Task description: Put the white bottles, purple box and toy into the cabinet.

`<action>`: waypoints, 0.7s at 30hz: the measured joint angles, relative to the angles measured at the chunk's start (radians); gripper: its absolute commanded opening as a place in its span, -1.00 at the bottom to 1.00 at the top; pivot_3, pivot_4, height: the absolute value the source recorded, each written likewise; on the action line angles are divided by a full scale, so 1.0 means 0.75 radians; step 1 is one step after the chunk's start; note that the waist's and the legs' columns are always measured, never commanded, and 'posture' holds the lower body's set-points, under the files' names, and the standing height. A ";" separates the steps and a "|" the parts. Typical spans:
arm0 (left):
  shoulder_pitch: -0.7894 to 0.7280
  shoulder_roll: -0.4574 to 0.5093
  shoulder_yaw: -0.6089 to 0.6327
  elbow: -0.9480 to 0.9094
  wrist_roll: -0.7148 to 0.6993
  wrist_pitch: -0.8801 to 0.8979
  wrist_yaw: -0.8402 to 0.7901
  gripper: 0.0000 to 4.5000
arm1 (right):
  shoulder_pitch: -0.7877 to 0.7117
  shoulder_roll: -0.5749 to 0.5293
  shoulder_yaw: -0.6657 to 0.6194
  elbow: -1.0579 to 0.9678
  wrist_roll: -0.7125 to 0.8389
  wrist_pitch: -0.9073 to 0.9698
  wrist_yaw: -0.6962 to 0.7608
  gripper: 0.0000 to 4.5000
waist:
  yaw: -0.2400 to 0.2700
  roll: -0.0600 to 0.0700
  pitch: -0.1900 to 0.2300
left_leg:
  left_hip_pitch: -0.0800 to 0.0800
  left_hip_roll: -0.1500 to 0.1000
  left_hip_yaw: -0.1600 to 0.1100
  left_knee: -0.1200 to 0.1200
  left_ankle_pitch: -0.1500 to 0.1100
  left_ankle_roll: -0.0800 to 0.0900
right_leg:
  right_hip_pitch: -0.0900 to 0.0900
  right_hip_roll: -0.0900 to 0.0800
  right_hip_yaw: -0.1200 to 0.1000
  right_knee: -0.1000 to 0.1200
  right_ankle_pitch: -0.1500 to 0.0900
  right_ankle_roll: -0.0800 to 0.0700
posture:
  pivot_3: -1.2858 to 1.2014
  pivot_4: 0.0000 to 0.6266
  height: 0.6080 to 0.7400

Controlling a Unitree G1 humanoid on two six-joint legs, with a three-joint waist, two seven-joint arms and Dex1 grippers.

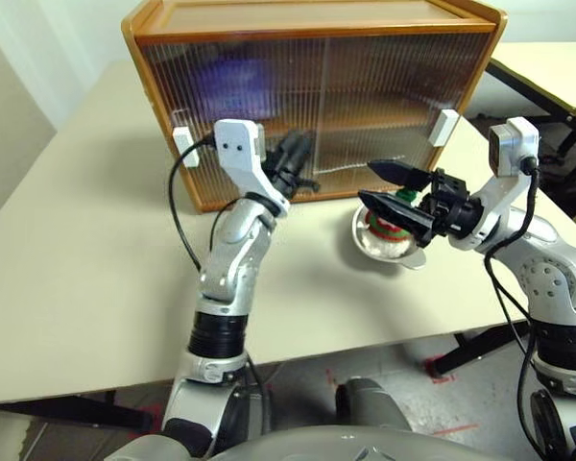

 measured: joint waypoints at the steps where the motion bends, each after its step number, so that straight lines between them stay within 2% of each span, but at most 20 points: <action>1: -0.001 0.048 0.018 0.003 -0.068 0.015 -0.100 0.12 | 0.003 0.000 -0.003 0.000 -0.002 -0.004 -0.006 1.00 | -0.003 0.000 0.000 | 0.001 0.001 0.000 0.000 0.000 0.000 | 0.000 0.001 0.000 0.001 0.000 0.000 | 0.02 -1.00 1.00; 6: -0.023 0.219 0.075 0.034 -0.263 0.087 -0.403 0.98 | 0.018 0.017 -0.018 0.006 -0.011 -0.014 -0.058 1.00 | 0.001 0.000 0.000 | 0.001 0.001 -0.001 0.000 0.000 0.001 | 0.000 0.001 0.000 0.002 0.001 0.003 | 0.01 -1.00 1.00; 9: -0.047 0.315 0.118 0.068 -0.339 0.114 -0.529 0.98 | 0.020 0.015 -0.062 0.036 -0.028 -0.040 -0.097 1.00 | 0.001 0.000 0.000 | 0.001 0.002 -0.001 0.000 0.001 0.001 | 0.001 0.001 0.002 0.002 0.002 0.004 | 0.01 -1.00 1.00; 11: -0.046 0.388 0.139 0.070 -0.384 0.155 -0.610 1.00 | 0.020 0.001 -0.082 0.078 -0.069 -0.080 -0.124 0.84 | 0.000 0.000 0.000 | 0.001 0.002 0.000 0.000 0.000 0.001 | 0.001 0.001 0.002 0.002 0.001 0.005 | 0.01 -1.00 1.00; 13: -0.045 0.437 0.157 0.069 -0.413 0.177 -0.665 1.00 | 0.019 -0.018 -0.114 0.142 -0.122 -0.123 -0.155 0.59 | 0.000 0.000 0.000 | 0.001 0.003 0.000 0.000 0.001 0.001 | 0.000 0.001 0.002 0.002 0.001 0.005 | 0.01 -1.00 1.00; 17: -0.035 0.513 0.177 0.069 -0.436 0.209 -0.727 1.00 | -0.013 -0.066 -0.157 0.287 -0.220 -0.159 -0.240 -0.12 | 0.000 0.001 0.000 | 0.001 0.003 -0.001 0.000 0.001 0.001 | 0.000 0.000 0.002 0.002 0.001 0.004 | 0.01 -1.00 1.00; 21: -0.026 0.526 0.188 0.066 -0.456 0.220 -0.750 1.00 | -0.064 -0.115 -0.165 0.406 -0.303 -0.174 -0.289 -0.77 | 0.000 0.001 0.000 | 0.001 0.003 0.000 0.000 0.001 0.001 | 0.000 0.000 0.003 0.002 0.001 0.004 | 0.02 -1.00 1.00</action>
